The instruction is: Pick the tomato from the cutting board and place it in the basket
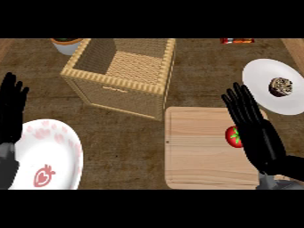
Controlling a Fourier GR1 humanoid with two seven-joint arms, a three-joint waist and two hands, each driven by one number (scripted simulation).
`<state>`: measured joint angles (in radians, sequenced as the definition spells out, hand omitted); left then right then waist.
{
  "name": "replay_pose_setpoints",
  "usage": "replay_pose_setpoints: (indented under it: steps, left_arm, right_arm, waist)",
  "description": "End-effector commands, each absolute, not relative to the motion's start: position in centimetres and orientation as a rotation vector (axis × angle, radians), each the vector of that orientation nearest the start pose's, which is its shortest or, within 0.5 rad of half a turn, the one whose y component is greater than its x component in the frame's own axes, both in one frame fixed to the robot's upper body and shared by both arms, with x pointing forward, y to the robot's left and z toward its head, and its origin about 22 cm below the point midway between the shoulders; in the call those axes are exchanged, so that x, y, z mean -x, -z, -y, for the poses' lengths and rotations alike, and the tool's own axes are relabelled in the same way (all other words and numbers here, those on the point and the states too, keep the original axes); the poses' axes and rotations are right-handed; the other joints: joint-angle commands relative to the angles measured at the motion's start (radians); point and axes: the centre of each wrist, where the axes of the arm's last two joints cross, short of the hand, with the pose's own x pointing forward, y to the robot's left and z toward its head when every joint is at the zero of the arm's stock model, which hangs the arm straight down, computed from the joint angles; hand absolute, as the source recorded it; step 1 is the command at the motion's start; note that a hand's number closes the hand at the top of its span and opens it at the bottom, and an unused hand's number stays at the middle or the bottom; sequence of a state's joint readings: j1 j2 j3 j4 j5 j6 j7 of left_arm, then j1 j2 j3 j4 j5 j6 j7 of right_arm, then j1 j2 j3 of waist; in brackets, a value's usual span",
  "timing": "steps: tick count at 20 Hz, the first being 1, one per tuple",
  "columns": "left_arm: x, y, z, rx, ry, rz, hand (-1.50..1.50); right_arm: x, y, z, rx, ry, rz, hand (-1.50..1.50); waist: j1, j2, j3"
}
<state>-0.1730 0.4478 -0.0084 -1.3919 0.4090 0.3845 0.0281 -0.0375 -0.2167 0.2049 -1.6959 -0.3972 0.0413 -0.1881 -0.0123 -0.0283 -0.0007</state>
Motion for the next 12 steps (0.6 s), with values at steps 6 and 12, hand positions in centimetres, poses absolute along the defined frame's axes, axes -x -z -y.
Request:
replay_pose_setpoints:
  steps: [6,12]
  left_arm:
    - [-29.8,-5.3,-31.6,-0.269,0.060,1.489,0.00]
    - [-29.4,-3.7,-29.5,-0.187,0.079,1.404,0.00]
  right_arm:
    - [-32.5,-12.3,31.2,-0.614,-0.218,2.069,1.50]
    - [-29.6,-9.5,24.0,-0.505,-0.984,2.171,-1.50]
  waist:
    - [0.042,0.055,0.007]
    - [0.027,0.036,0.004]
